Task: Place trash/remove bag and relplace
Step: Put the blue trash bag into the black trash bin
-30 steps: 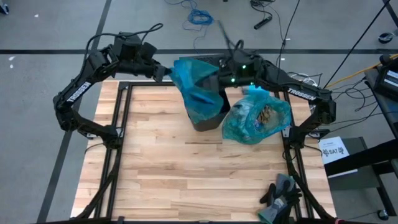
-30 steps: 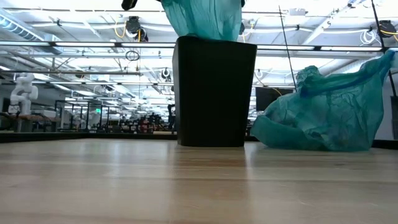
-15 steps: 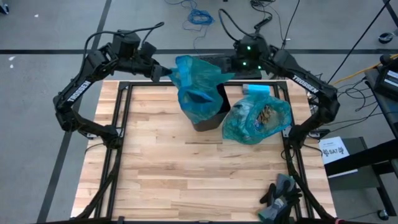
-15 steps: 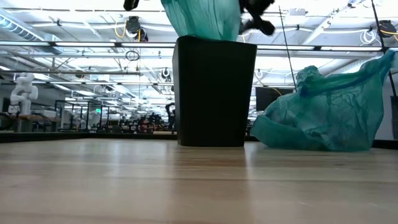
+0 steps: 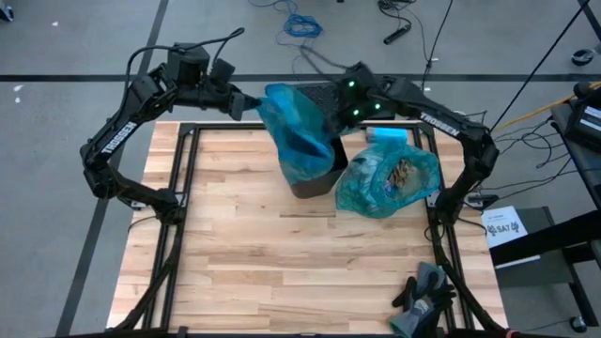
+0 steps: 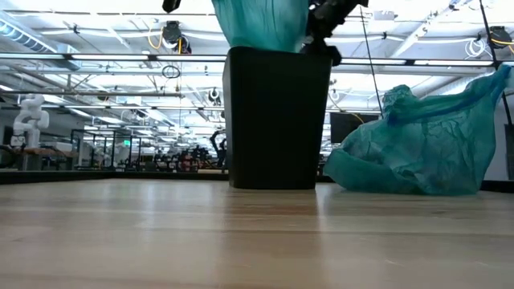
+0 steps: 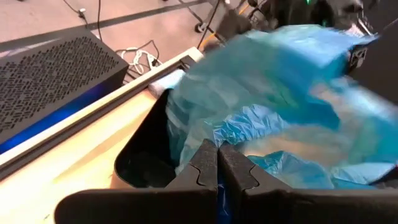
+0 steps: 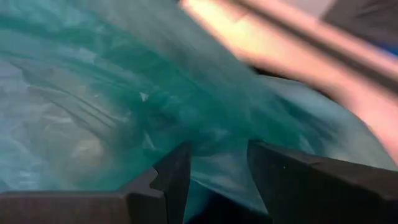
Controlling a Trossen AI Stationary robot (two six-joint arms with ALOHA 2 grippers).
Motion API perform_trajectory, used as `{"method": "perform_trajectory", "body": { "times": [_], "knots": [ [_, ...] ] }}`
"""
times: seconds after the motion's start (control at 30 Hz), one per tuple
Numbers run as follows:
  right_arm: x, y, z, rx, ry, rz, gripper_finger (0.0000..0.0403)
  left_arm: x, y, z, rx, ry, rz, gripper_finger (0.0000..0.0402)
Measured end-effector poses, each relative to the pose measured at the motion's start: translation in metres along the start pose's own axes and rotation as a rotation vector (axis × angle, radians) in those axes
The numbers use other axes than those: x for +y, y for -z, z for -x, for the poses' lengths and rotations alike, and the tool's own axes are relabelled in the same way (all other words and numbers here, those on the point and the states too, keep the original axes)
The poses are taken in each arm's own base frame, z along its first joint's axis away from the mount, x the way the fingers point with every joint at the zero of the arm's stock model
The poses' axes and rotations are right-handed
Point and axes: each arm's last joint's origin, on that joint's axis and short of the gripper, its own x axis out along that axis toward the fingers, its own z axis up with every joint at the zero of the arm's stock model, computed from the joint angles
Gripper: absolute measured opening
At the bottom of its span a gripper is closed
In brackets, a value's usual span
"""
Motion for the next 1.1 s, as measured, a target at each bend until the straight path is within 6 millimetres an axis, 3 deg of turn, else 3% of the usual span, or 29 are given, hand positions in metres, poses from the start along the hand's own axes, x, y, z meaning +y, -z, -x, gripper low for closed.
{"method": "perform_trajectory", "body": {
  "times": [0.2, 0.37, 0.57, 0.83, 0.97, 1.1],
  "knots": [
    [0.030, 0.013, -0.019, 0.098, -0.177, 0.095, 0.0150, 0.000, -0.001, 0.000, -0.021, -0.023, -0.003, 0.0000],
    [0.044, 0.011, -0.021, 0.049, -0.267, 0.153, 0.0150, 0.001, -0.001, 0.000, -0.025, -0.033, -0.004, 0.0000],
    [0.040, -0.004, -0.029, -0.134, -0.132, 0.209, 0.0150, 0.001, -0.001, 0.000, -0.025, -0.034, -0.004, 0.0000],
    [0.020, 0.008, -0.066, 0.109, -0.082, 0.060, 0.0150, 0.001, -0.001, 0.000, -0.025, -0.034, -0.005, 0.0000],
    [0.015, 0.004, -0.057, 0.086, -0.077, 0.050, 0.0150, 0.001, -0.001, 0.000, -0.023, -0.035, -0.012, 0.0000],
    [0.018, 0.001, -0.026, 0.018, -0.099, 0.034, 0.0150, 0.001, -0.001, -0.002, -0.019, -0.036, -0.009, 0.0000]
  ]
}}
